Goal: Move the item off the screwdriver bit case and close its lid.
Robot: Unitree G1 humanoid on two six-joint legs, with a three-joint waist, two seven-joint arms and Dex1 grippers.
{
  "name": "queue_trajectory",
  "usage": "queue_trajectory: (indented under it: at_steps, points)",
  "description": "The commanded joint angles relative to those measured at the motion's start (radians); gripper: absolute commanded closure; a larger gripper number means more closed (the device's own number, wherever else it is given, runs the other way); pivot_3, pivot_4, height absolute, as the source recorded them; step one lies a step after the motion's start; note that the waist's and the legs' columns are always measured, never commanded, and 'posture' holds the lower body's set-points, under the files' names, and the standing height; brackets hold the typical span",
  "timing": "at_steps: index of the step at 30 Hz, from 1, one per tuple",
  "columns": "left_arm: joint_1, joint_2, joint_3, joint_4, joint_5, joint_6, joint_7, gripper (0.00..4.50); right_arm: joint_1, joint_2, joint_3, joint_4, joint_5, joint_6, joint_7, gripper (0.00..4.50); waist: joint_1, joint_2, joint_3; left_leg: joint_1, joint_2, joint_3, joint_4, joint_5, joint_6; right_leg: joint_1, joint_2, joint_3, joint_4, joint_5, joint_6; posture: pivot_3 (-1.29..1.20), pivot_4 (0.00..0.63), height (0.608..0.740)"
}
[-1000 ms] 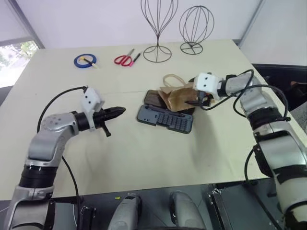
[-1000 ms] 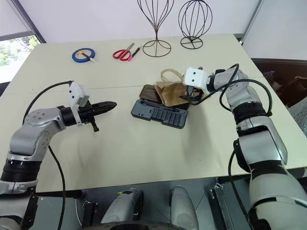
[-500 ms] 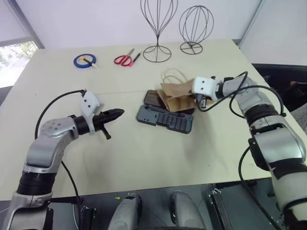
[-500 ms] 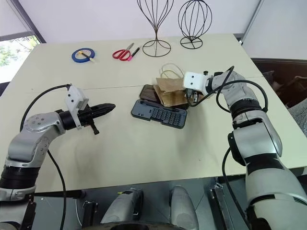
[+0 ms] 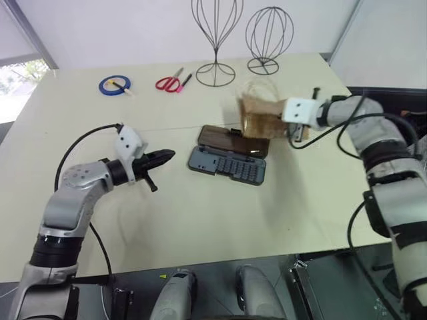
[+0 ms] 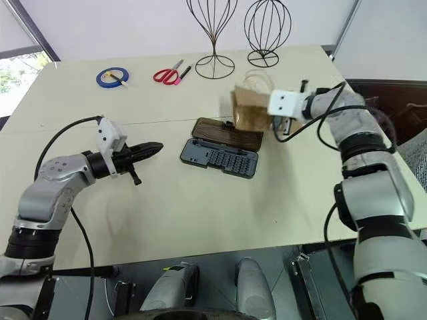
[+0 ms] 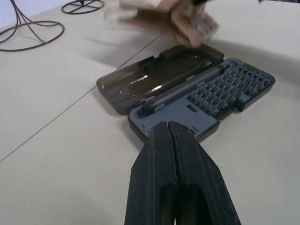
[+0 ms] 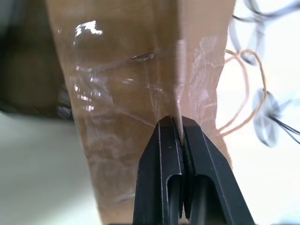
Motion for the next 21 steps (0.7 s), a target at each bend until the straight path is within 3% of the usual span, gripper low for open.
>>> queue_trajectory:
  at_steps: [1,11,21]
  points:
    - [-0.014,-0.004,-0.004,-0.004,0.006,-0.026,-0.011,4.50,-0.038,-0.075,-0.055,-0.085,-0.001,0.090,-0.057,4.48,0.000,0.000,0.000,0.000,0.000,0.000,0.000,0.000,0.000,0.000,0.000,0.000,0.000,0.000,0.000,0.00,0.150,0.740]
    - [-0.039,-0.032,-0.037,0.036,0.026,-0.051,-0.025,4.50,0.103,-0.220,-0.055,-0.212,-0.083,0.279,-0.131,4.48,0.001,0.001,0.000,0.000,0.000,0.001,0.000,0.000,0.000,0.000,0.000,0.000,0.000,0.000,0.000,0.00,0.150,0.740]
    - [-0.052,-0.044,-0.047,0.050,0.040,-0.062,-0.035,4.50,0.223,-0.226,-0.029,-0.261,-0.167,0.344,-0.196,4.48,0.000,0.002,0.001,0.000,0.000,0.002,0.001,0.000,0.000,0.000,0.000,0.001,0.000,0.000,0.000,0.00,0.150,0.740]
